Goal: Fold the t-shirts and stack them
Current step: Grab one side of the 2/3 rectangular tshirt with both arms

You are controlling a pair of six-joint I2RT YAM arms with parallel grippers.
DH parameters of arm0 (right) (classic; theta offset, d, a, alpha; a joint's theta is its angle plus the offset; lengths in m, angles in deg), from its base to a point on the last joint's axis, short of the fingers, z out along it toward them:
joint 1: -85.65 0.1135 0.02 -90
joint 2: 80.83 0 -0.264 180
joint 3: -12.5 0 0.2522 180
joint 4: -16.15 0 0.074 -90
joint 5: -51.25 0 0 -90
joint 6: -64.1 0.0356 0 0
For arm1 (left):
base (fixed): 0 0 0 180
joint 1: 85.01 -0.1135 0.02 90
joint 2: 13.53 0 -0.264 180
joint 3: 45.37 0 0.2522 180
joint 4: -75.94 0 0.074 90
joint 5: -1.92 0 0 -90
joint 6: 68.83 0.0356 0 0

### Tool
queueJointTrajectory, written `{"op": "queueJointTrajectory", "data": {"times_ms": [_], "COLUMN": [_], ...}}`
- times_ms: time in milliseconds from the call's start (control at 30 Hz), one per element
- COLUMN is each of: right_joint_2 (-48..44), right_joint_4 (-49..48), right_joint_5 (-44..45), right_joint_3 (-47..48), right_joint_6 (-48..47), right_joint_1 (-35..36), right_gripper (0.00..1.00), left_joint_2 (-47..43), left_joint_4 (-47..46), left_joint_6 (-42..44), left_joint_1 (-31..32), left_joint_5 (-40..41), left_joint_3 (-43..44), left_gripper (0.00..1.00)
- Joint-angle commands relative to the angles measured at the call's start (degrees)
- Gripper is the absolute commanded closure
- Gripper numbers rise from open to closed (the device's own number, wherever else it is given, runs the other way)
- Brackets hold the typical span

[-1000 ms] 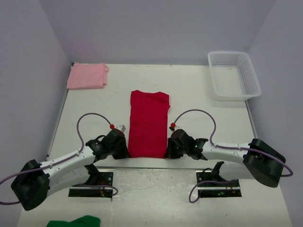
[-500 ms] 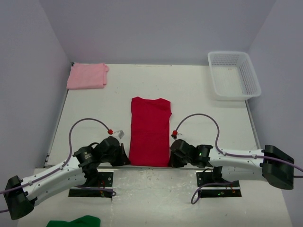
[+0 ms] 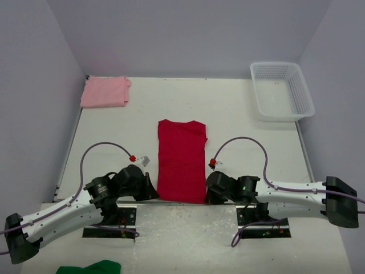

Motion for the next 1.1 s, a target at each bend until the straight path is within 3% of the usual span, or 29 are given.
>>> {"op": "queueJointTrajectory", "data": {"times_ms": [0, 367, 1067], "right_joint_2": [-0.75, -1.63, -1.9], "right_joint_4": [4.97, 7.88, 19.83], "right_joint_5": [3.33, 4.82, 10.62], "right_joint_3": [2.89, 3.87, 14.05], "right_joint_6": [1.47, 3.31, 7.18], "right_joint_1": [1.26, 3.38, 10.67], "right_gripper": [1.0, 1.0, 1.0], "left_joint_2": [-0.45, -2.38, -7.48], "left_joint_4": [1.62, 3.02, 7.85], "left_joint_6": [-1.28, -1.81, -1.55], "left_joint_1": [0.59, 1.2, 1.2], "left_joint_5": [-0.19, -0.02, 1.13], "left_joint_3": [2.45, 3.86, 9.4], "left_gripper": [1.0, 1.0, 1.0]}}
